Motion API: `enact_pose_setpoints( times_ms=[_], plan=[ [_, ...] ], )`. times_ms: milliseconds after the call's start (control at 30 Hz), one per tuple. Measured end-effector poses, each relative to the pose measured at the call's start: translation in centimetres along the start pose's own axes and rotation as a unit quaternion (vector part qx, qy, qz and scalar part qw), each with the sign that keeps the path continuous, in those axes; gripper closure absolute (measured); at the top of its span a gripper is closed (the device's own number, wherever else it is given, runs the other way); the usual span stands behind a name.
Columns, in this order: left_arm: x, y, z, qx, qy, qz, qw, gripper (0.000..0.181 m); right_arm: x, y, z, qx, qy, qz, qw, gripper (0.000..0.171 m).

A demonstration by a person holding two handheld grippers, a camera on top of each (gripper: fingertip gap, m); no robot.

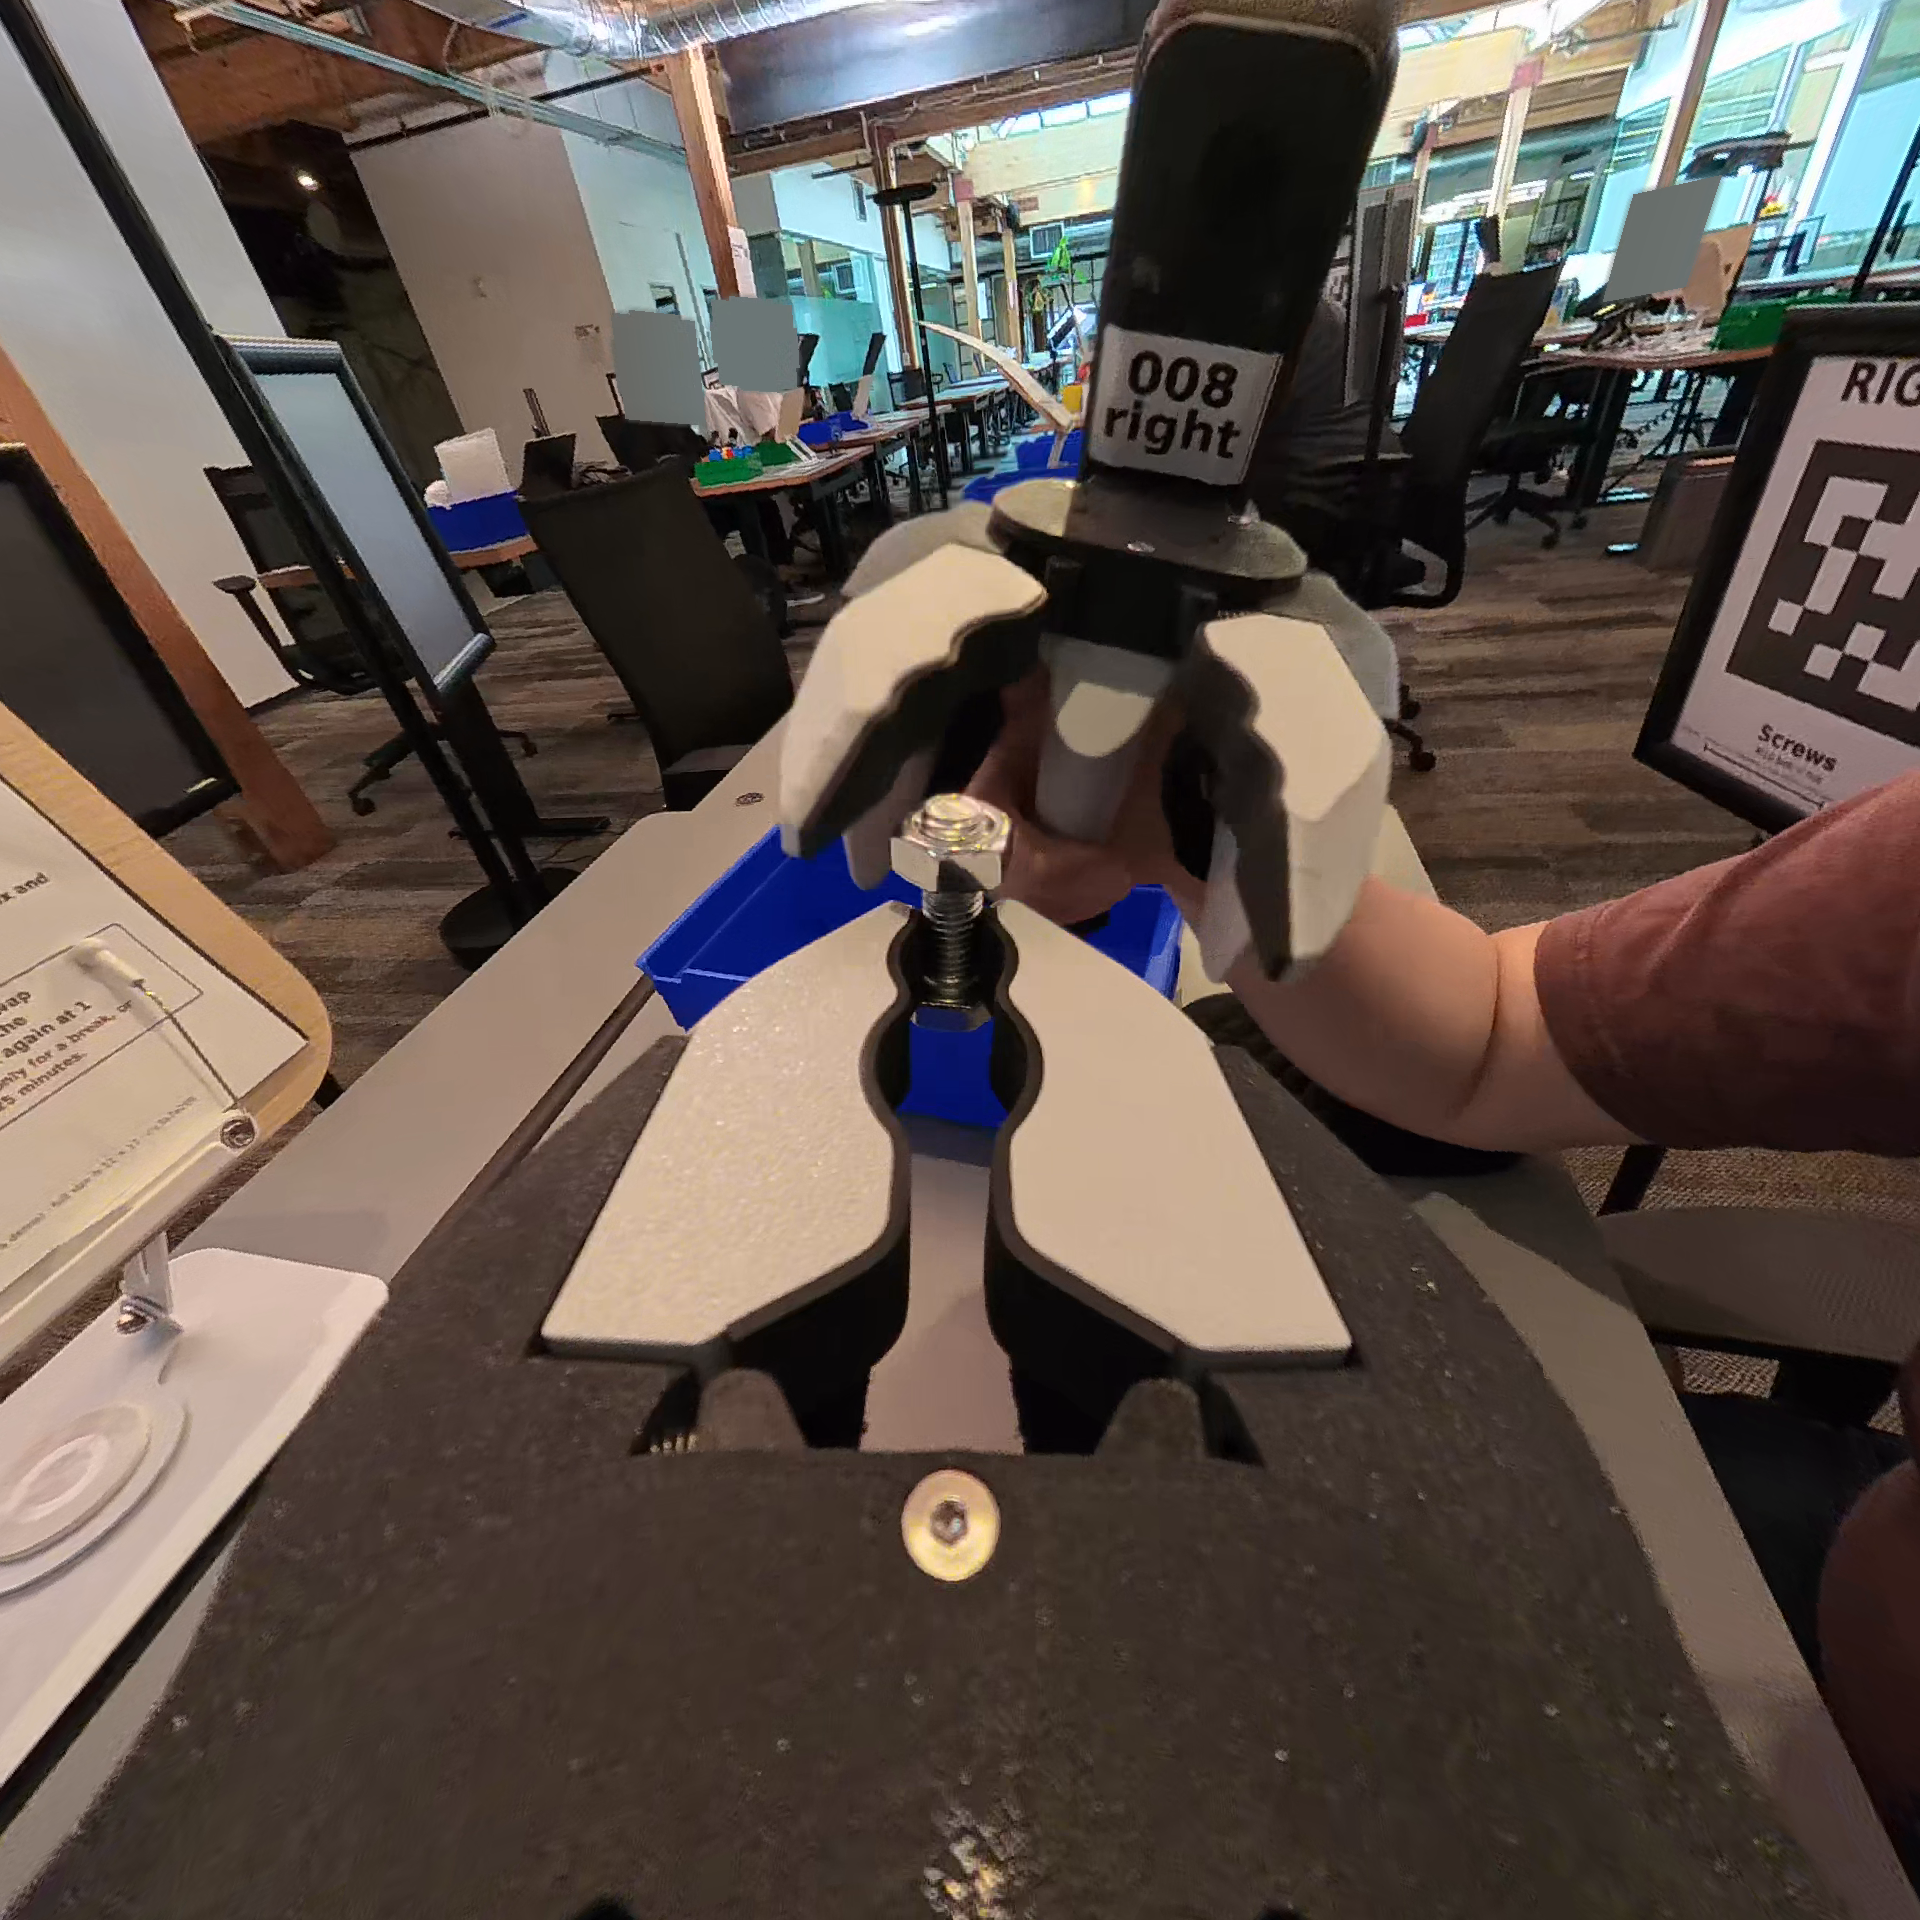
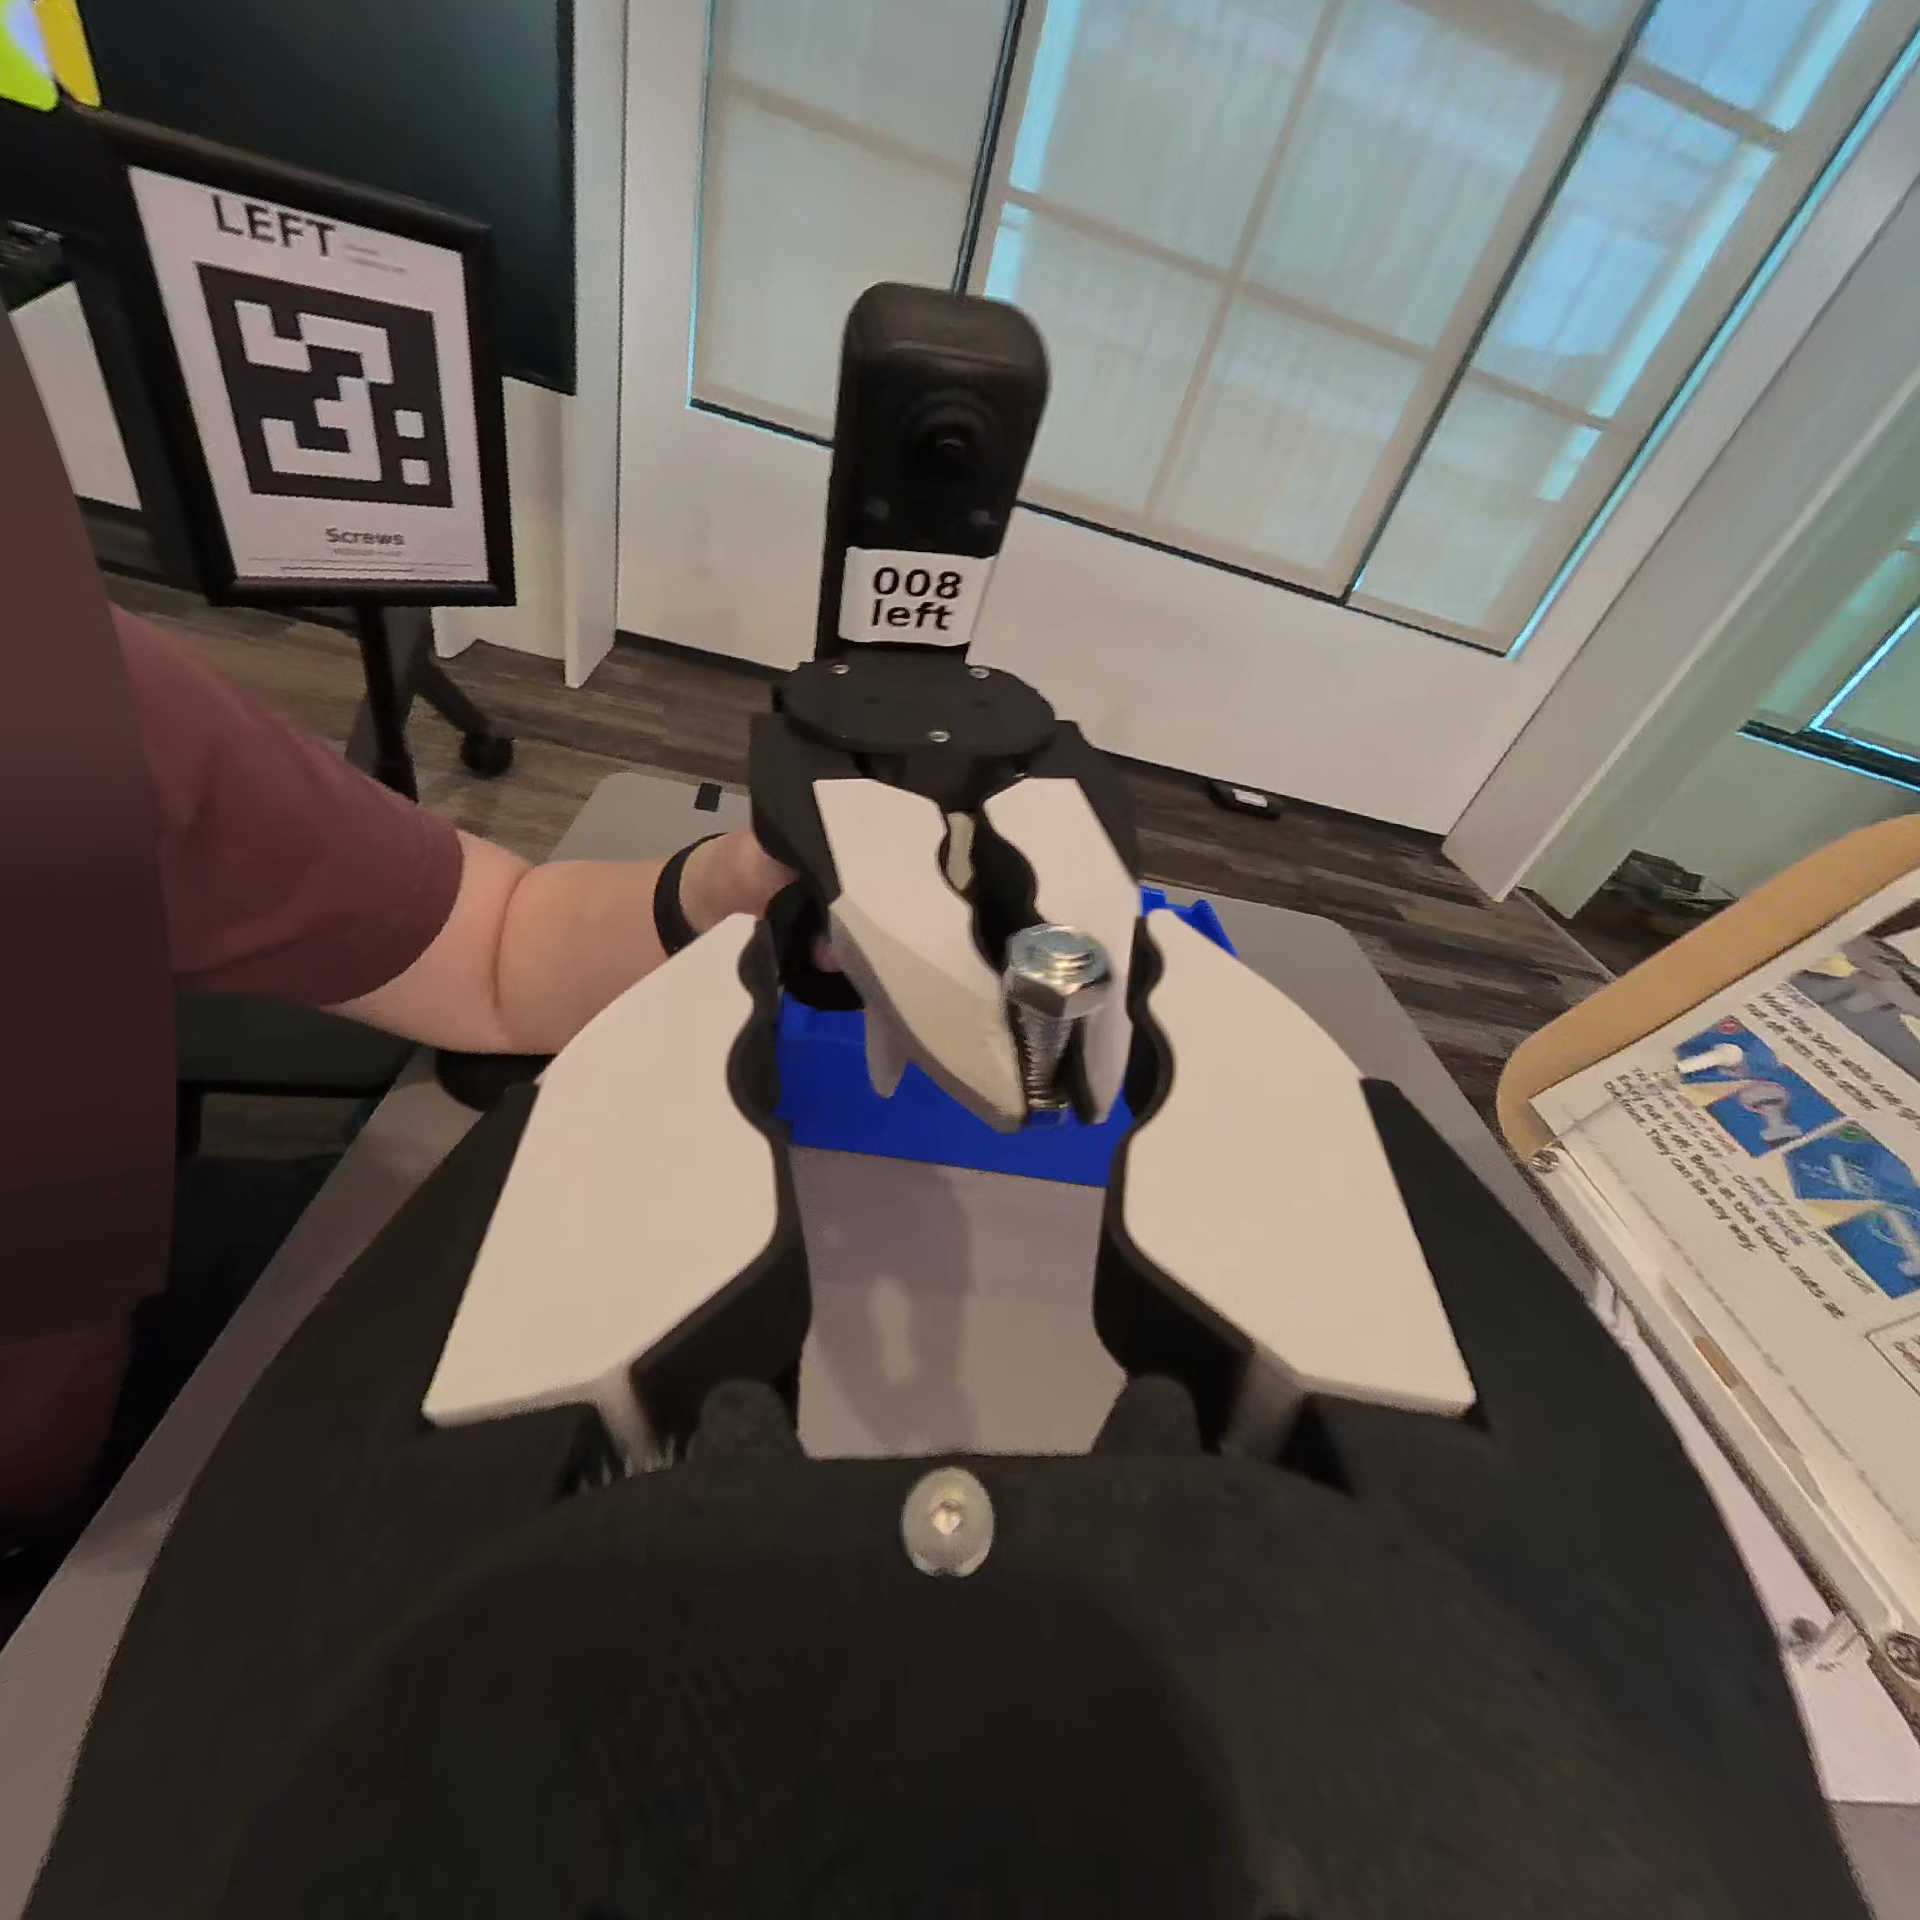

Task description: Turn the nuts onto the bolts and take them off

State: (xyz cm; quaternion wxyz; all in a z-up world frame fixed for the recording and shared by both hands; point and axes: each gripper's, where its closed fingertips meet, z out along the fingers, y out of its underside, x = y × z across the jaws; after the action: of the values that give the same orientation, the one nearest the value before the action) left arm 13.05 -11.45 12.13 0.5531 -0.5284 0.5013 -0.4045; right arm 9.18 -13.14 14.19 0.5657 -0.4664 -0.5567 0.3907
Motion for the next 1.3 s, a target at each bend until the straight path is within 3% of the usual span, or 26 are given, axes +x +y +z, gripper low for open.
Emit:
enact_pose_setpoints(
  times_ms=[67,100,133,167,267,467,1167,1300],
  plan=[
    [-0.6,-0.1,-0.3,0.003,-0.013,-0.003,1.000,0.172,-0.2,0.2,-0.2,-0.016,0.000,-0.006,1.000,0.100],
    [-0.9,-0.2,-0.5,0.006,-0.018,-0.008,1.000,0.172,-0.2,0.2,-0.6,-0.024,0.005,-0.011,1.000,0.105],
    [-1.2,-0.4,-0.8,0.010,-0.023,-0.015,1.000,0.172,-0.6,0.0,-1.2,-0.027,-0.009,-0.015,0.999,0.127],
    [-1.6,-0.6,-1.1,0.016,-0.031,-0.022,0.999,0.172,-1.2,-0.7,-1.9,-0.012,-0.029,-0.010,0.999,0.133],
    [-1.5,-0.9,-1.4,0.026,-0.015,-0.037,0.999,0.172,-0.1,-2.7,-3.0,0.045,-0.003,0.026,0.999,0.136],
    [-0.6,-0.2,-0.6,0.001,-0.004,-0.021,1.000,0.172,2.6,-1.3,-2.3,0.043,0.041,0.080,0.995,0.151],
    [0.0,0.8,0.1,-0.026,0.008,-0.009,1.000,0.172,2.0,0.5,-0.9,-0.003,0.018,0.103,0.995,0.161],
    [-0.4,0.9,0.3,-0.032,-0.010,0.003,0.999,0.149,2.5,0.6,-1.1,0.003,0.027,0.107,0.994,0.162]
  ],
)
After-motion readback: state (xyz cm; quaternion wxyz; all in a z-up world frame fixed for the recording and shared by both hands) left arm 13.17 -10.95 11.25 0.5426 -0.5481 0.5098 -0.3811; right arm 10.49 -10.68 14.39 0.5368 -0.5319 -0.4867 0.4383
